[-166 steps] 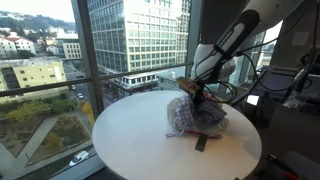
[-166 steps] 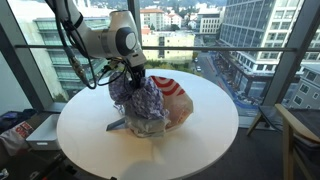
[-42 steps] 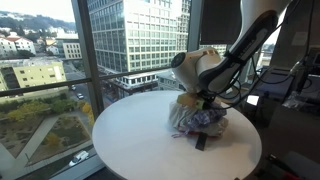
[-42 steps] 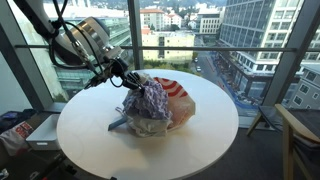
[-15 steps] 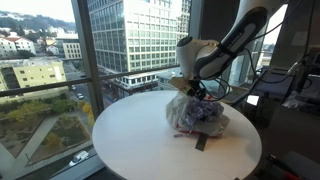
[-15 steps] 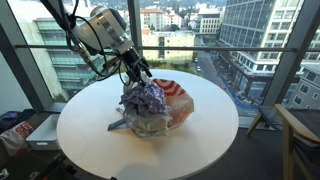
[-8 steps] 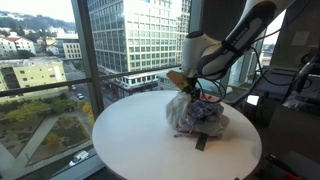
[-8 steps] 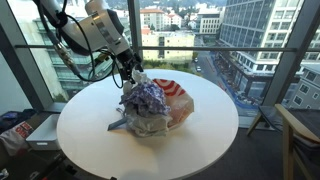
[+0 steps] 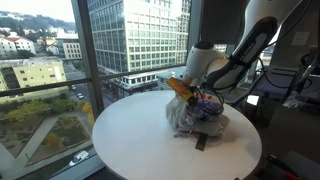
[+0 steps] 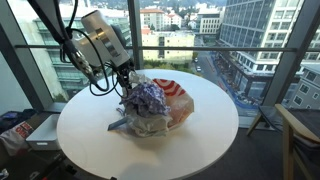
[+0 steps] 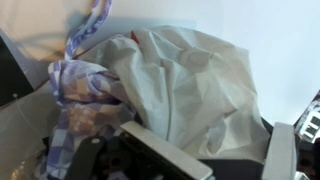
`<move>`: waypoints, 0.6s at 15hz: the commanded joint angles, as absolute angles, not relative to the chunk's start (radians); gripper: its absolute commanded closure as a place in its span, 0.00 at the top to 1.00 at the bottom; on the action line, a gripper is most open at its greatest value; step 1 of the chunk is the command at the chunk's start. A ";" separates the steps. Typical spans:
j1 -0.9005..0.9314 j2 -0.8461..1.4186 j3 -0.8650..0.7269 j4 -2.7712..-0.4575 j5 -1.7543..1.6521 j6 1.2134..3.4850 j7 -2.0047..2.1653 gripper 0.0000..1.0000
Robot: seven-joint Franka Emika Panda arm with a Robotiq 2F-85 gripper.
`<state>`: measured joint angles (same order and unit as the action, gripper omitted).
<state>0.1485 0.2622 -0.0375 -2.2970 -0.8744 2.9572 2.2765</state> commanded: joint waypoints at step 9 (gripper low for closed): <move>0.150 0.372 -0.117 -2.215 -1.100 3.269 2.488 0.19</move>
<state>0.1757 0.3022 -0.1232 -2.2560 -1.1265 3.1227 2.4519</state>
